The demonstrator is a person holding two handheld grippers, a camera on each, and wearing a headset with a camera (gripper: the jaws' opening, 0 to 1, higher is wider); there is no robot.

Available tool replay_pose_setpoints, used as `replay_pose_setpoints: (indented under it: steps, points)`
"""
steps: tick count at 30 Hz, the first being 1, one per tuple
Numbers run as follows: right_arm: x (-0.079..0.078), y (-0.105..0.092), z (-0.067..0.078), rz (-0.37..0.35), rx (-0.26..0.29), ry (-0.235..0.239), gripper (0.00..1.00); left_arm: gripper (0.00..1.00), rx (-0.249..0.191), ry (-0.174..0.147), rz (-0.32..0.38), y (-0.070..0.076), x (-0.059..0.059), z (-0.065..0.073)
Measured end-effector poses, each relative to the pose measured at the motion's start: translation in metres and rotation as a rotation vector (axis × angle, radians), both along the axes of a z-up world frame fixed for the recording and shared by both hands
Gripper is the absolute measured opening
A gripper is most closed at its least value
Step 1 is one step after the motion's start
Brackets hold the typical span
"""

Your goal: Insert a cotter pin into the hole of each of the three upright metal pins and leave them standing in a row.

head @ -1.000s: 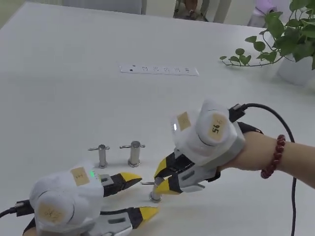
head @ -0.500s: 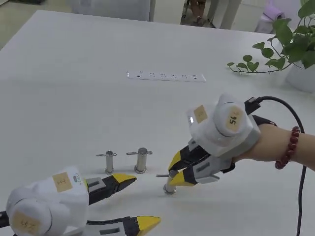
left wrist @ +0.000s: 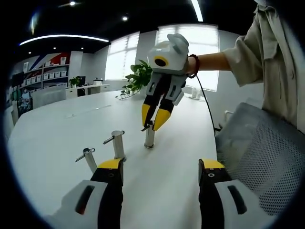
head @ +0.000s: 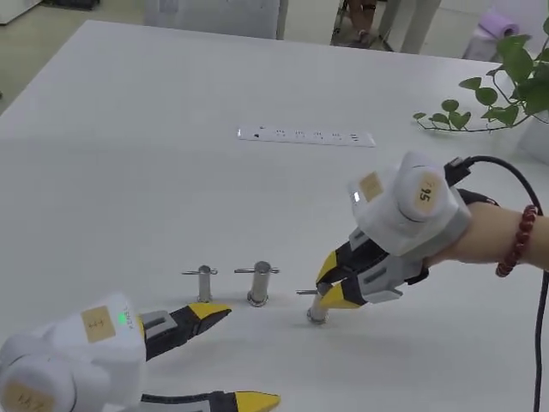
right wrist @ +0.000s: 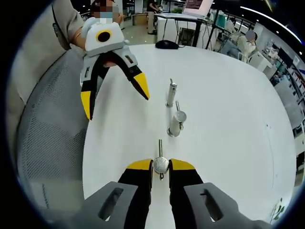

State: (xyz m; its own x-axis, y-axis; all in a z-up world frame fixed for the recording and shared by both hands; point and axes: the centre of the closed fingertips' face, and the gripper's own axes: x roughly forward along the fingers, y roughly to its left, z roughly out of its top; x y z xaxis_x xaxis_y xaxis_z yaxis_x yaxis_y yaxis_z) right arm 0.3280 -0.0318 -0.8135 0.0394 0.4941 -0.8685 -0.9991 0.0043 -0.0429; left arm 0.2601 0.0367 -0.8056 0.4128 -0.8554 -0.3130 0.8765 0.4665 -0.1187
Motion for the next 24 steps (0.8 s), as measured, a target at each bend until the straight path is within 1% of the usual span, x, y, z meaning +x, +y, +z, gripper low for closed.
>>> replay_pose_setpoints:
  steps: [3,9,12,18,24]
  points:
    - [0.005,0.0,0.0,0.001,0.001,-0.003,0.13,0.65,-0.004,0.001,0.005,0.001,0.0,0.0]
    - [0.013,0.001,0.0,0.004,0.002,-0.012,0.13,0.71,-0.011,0.004,0.017,0.003,-0.001,0.002]
    - [0.015,0.001,-0.001,0.01,0.004,-0.012,0.13,0.72,-0.006,0.001,0.023,0.004,-0.001,0.002]
    - [0.023,0.002,-0.004,0.011,0.008,-0.012,0.13,0.74,-0.018,0.007,0.04,0.008,-0.001,0.003]
    - [0.025,0.004,-0.006,0.015,0.02,-0.006,0.13,0.76,-0.018,0.013,0.06,0.014,0.0,0.003]
